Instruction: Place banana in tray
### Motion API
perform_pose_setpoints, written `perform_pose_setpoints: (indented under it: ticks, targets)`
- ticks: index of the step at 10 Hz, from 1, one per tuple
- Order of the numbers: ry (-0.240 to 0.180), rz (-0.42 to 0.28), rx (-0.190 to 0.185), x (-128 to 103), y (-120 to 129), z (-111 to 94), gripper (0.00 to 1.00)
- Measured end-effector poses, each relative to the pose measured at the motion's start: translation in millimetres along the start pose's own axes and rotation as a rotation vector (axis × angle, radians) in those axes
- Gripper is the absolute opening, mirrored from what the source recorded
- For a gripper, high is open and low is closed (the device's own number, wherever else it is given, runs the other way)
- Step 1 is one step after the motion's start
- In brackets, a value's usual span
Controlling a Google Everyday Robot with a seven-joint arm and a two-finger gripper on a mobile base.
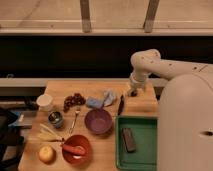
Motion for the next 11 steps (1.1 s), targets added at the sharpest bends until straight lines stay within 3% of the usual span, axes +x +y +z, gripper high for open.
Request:
perform_pose_setpoints:
  ticks: [3, 5, 6, 11]
  targets:
    - [-0.028, -0.046, 0.017, -6.5, 12.2, -8.2, 0.74]
    - [-0.046, -0.151, 0.008, -19.9, 53.9, -13.8, 0.74]
    - [-0.051, -0.202, 0.009, -24.5, 75.2, -15.2, 0.74]
    - [-0.052, -0.585, -0.026, -26.4, 234.0, -14.5, 0.74]
